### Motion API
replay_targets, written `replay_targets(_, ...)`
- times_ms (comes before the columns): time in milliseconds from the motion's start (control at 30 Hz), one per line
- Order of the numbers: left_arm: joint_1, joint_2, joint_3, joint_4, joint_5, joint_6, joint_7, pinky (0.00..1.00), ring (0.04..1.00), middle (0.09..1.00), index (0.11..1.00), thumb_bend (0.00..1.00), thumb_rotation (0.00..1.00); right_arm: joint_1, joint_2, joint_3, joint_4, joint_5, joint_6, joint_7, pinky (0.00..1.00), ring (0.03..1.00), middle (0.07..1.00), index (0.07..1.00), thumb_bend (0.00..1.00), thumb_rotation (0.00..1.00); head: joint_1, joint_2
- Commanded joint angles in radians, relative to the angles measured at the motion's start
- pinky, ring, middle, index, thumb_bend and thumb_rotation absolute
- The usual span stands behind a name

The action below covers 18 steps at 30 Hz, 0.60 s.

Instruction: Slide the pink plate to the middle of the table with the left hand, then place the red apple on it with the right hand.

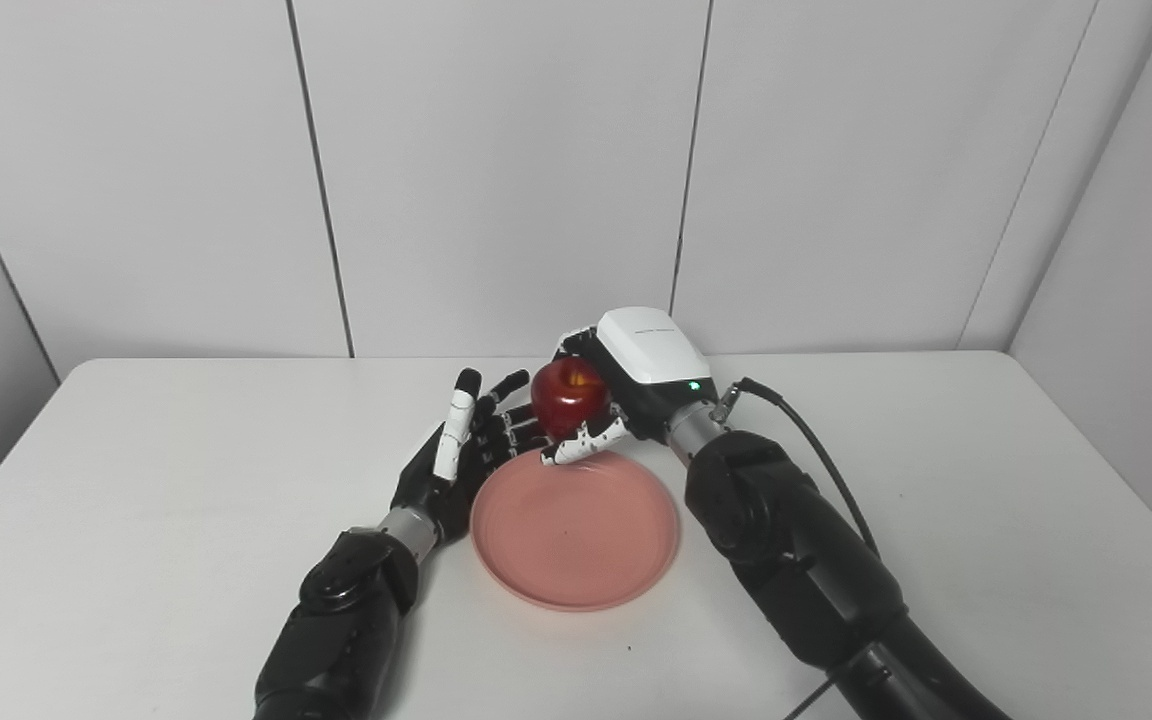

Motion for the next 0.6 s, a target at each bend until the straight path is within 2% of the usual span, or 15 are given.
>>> replay_targets(0,0.051,-0.006,-0.011,0.058,0.029,0.062,0.025,0.84,0.765,0.753,0.895,0.94,0.97,-0.074,0.002,-0.004,-0.015,-0.006,-0.011,-0.012,0.17,0.233,0.329,0.495,0.50,0.18,0.002,0.003)
replay_targets(567,0.042,0.007,-0.006,0.067,0.034,0.063,0.029,0.84,0.775,0.769,0.887,0.93,0.97,-0.024,0.010,0.038,-0.009,-0.014,-0.015,-0.015,0.19,0.262,0.348,0.494,0.50,0.17,-0.010,0.010)
